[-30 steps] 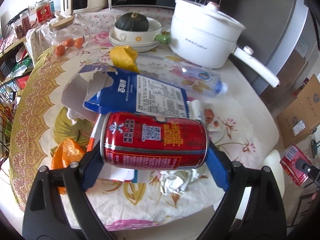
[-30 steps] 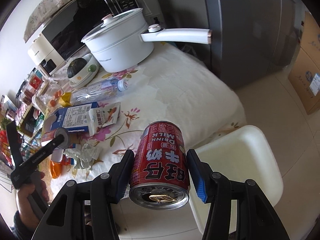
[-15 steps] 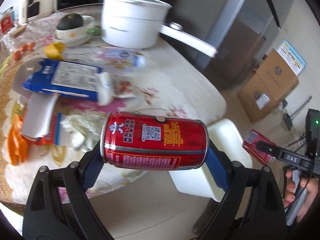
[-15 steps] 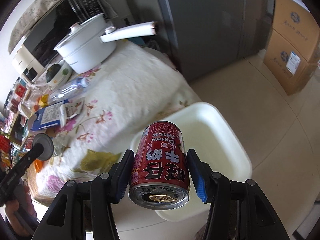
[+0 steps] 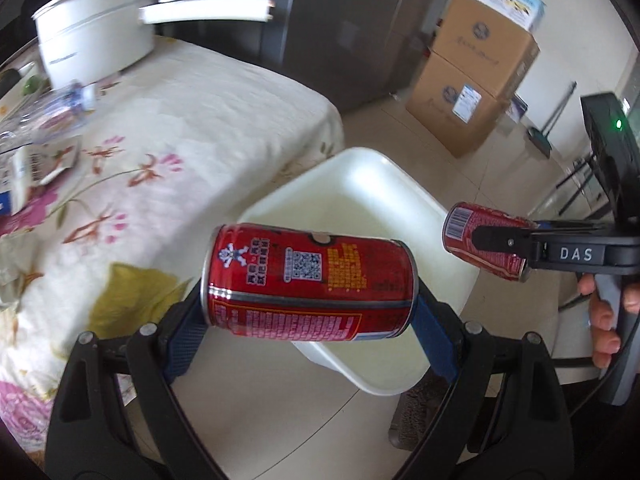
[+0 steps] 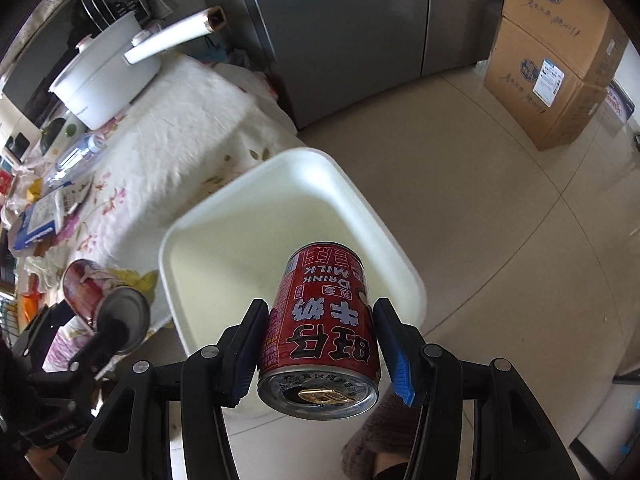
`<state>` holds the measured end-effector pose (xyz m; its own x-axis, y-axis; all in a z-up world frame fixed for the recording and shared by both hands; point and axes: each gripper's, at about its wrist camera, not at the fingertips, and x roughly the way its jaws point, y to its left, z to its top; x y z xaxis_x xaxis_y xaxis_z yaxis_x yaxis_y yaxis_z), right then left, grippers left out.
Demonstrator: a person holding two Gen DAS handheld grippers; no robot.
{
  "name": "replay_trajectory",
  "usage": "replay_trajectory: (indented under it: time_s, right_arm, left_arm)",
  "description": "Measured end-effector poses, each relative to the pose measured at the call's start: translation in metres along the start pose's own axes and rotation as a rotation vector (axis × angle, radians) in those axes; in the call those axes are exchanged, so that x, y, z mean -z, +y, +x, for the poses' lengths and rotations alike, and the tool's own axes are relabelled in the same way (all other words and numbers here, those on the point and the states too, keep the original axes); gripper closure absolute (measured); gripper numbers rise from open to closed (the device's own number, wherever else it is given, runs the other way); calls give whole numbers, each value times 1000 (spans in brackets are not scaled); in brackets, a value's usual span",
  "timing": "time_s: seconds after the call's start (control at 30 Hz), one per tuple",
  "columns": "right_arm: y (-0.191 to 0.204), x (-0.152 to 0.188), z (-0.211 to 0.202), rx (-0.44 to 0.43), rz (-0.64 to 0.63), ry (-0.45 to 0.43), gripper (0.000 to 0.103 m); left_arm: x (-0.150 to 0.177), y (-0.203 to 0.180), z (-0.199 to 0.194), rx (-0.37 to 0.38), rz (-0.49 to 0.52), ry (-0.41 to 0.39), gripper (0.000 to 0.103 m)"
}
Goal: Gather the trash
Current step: 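Carry both red cans over the white bin with both grippers, then open the left gripper to drop its can while the right gripper releases its can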
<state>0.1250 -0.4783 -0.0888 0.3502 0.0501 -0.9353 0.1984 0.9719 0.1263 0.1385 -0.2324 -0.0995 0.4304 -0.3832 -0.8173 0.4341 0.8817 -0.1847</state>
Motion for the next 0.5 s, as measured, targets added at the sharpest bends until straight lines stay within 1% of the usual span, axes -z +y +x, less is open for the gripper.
replay_trajectory:
  time_s: [0.17, 0.37, 0.5]
  right_arm:
    - [-8, 2, 8, 18, -9, 26, 47]
    - [-10, 4, 13, 32, -20, 44, 47]
    - [-9, 3, 15, 36, -23, 50, 47]
  left_arm:
    - [0, -12, 22, 10, 58, 2, 11]
    - [5, -18, 33, 13, 129, -11, 11]
    - [3, -15, 34, -32, 139, -12, 10]
